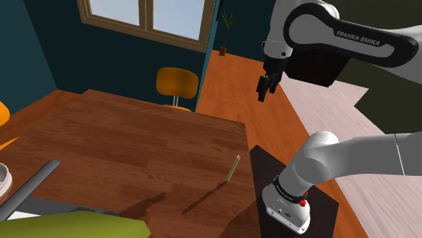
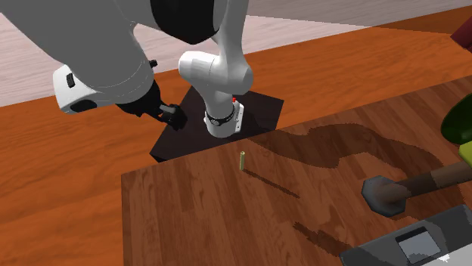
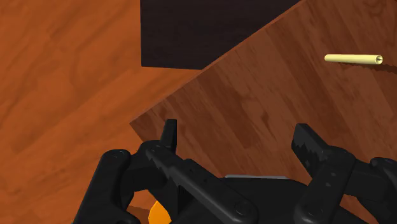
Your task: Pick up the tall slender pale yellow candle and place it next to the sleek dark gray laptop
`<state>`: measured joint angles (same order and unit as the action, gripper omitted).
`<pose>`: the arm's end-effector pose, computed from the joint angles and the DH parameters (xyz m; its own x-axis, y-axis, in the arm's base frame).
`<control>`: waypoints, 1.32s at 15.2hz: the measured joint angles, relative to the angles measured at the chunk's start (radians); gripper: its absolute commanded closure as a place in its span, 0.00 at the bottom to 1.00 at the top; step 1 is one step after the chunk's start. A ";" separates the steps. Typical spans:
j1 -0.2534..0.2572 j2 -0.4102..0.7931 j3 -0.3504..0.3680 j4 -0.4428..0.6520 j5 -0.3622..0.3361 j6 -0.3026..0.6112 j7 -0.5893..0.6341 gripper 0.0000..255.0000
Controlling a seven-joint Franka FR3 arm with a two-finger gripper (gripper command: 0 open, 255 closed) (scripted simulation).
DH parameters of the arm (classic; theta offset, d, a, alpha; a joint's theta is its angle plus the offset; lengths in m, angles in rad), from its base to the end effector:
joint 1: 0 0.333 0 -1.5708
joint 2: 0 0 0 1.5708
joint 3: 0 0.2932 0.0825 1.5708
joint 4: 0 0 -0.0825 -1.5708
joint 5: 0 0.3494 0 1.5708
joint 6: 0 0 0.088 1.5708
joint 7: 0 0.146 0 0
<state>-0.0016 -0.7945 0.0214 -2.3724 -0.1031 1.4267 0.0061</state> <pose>0.2638 -0.0098 0.5207 0.9888 -0.0099 -0.1490 0.0080 -0.9929 0.1190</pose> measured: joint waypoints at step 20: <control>0.280 -0.186 0.271 -0.459 0.362 0.387 0.162 0.00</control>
<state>0.2788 -0.9804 0.2924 -2.8315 0.2590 1.8133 0.1683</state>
